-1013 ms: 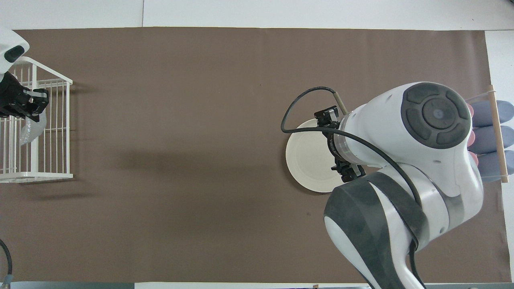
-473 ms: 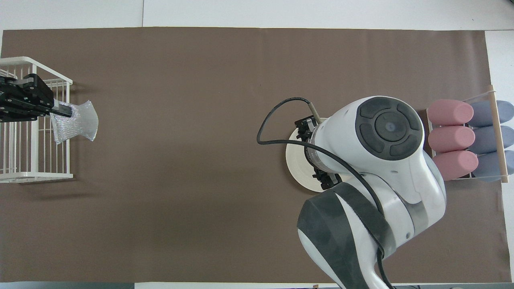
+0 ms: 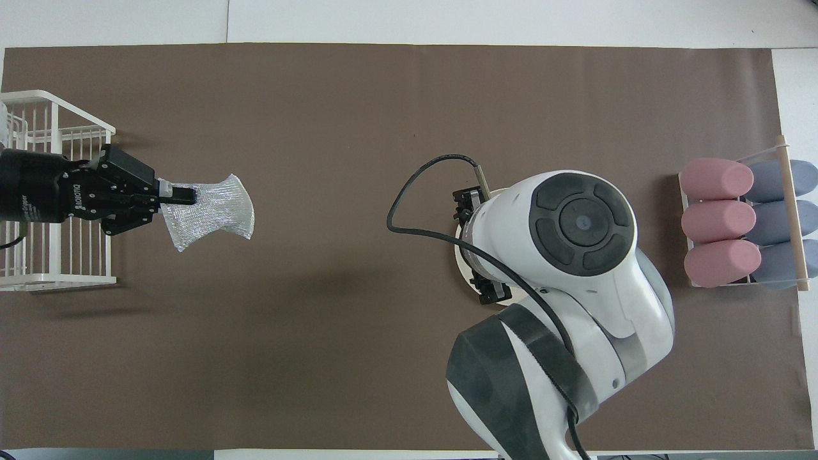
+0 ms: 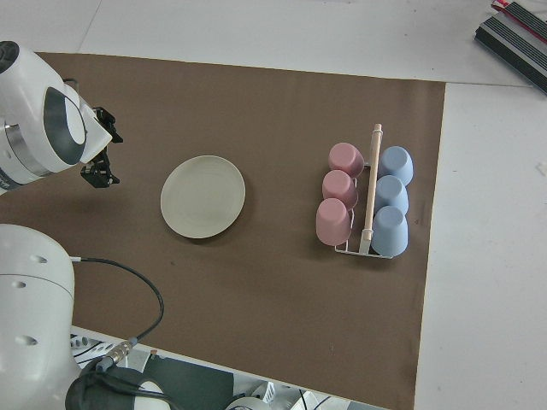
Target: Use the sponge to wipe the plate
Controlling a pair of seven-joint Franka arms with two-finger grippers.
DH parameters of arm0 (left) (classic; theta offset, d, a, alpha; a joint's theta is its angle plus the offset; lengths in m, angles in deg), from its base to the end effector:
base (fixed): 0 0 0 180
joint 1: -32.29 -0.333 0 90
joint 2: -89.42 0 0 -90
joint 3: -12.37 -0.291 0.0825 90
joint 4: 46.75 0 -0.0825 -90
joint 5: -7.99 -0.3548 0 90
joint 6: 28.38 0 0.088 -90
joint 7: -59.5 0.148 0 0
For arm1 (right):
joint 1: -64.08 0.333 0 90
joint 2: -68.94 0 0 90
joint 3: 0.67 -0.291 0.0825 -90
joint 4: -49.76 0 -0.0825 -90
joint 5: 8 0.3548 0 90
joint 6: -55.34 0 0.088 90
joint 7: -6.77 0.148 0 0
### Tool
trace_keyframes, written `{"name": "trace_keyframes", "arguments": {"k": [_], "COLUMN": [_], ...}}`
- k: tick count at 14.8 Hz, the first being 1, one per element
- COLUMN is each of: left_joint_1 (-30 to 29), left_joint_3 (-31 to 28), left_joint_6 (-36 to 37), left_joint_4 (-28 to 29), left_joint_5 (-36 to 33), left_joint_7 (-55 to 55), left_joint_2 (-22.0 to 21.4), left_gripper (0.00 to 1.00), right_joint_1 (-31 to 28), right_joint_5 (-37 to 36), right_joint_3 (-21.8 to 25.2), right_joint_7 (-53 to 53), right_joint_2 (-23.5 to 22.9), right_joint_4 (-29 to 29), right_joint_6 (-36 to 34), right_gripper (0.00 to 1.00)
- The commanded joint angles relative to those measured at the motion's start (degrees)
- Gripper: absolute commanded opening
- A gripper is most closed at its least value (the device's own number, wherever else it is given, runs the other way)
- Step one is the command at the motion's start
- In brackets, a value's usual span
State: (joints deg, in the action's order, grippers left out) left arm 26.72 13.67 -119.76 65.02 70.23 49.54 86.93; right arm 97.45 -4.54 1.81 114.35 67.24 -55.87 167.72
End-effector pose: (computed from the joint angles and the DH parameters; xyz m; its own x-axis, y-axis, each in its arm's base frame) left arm 0.5041 -0.0919 0.4936 0.8725 0.1674 -0.4591 0.4843 -0.4209 0.7670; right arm 0.4731 0.2905 0.4550 0.2122 -0.9739 -0.0801 -0.9760 -0.2072 -0.0663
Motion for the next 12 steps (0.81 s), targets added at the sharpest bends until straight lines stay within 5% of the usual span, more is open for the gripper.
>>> {"name": "trace_keyframes", "arguments": {"k": [1, 7, 12], "left_joint_1": [1.5, 8.1, 13.2], "left_joint_3": [-0.1, 0.2, 0.2], "left_joint_6": [-2.4, -4.2, -7.5], "left_joint_4": [10.0, 19.3, 22.5], "left_joint_5": [8.7, 19.2, 24.9], "left_joint_7": [8.3, 25.7, 31.1], "left_joint_2": [-3.4, -4.0, -3.6], "left_gripper": [0.0, 0.0, 0.0], "right_joint_1": [0.0, 4.7, 5.8], "right_joint_5": [0.4, -0.3, -0.6], "right_joint_3": [-0.1, -0.1, 0.0], "right_joint_7": [1.7, 12.4, 13.1], "right_joint_2": [-0.1, -5.3, -12.9], "right_joint_4": [-0.3, 6.5, 22.1], "right_joint_6": [1.7, 0.4, -13.0], "right_gripper": [1.0, 1.0, 1.0]}}
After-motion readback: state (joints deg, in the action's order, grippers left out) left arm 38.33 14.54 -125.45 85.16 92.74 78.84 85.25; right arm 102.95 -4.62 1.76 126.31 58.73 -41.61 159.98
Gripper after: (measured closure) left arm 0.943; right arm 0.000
